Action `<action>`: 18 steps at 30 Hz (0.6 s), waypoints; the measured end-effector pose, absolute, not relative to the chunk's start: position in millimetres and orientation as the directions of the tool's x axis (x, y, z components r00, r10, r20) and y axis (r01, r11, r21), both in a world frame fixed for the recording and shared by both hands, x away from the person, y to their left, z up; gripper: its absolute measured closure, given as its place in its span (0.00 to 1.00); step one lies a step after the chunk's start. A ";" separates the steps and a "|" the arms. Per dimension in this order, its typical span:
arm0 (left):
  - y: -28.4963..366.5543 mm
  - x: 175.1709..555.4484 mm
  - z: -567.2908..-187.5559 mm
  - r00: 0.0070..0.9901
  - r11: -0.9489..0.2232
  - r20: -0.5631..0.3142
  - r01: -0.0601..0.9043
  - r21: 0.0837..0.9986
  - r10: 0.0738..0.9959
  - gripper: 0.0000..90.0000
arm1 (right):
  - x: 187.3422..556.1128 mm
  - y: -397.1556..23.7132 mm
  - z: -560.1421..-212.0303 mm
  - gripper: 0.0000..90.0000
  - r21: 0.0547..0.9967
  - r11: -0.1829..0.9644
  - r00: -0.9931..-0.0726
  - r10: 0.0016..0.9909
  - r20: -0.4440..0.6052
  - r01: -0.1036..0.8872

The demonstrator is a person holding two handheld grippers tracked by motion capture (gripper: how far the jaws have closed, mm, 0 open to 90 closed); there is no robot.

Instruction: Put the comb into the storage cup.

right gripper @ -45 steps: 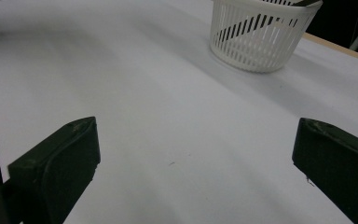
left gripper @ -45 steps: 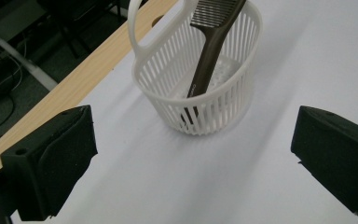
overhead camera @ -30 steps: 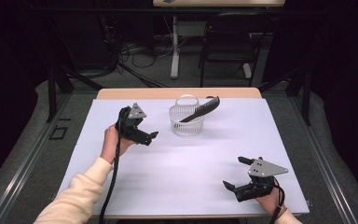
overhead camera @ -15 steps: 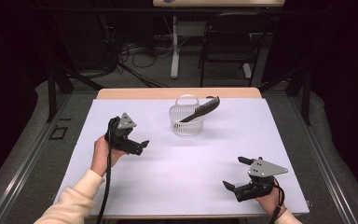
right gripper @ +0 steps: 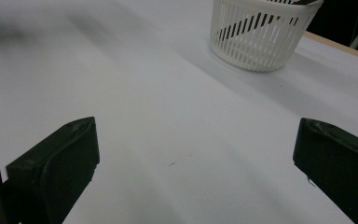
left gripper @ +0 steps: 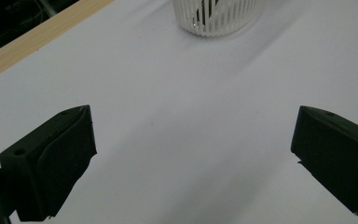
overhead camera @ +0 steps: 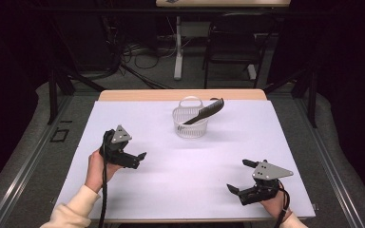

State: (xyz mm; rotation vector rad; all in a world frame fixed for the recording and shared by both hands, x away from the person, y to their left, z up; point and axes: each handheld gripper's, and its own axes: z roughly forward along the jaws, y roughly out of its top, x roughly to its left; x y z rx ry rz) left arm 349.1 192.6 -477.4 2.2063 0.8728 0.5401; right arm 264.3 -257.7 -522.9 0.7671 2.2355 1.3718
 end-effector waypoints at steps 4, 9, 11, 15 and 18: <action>196.3 340.4 -480.0 0.681 -0.528 0.120 0.432 0.731 0.722 0.00 | 264.8 -256.7 -523.2 0.00 0.897 0.368 -0.770 0.636 -0.050 0.245; 202.4 328.9 -482.4 0.665 -0.516 0.128 0.427 0.742 0.736 0.00 | 264.1 -257.2 -522.6 0.00 0.900 0.363 -0.767 0.640 -0.052 0.243; 205.4 324.3 -483.9 0.661 -0.506 0.120 0.432 0.747 0.741 0.00 | 263.9 -257.2 -522.2 0.00 0.899 0.365 -0.767 0.640 -0.054 0.241; 210.3 315.2 -486.6 0.650 -0.489 0.112 0.437 0.755 0.752 0.00 | 264.6 -256.6 -522.6 0.00 0.898 0.365 -0.767 0.640 -0.051 0.245; 213.2 309.6 -488.6 0.641 -0.482 0.112 0.438 0.759 0.759 0.00 | 264.7 -256.4 -522.4 0.00 0.898 0.366 -0.767 0.640 -0.052 0.244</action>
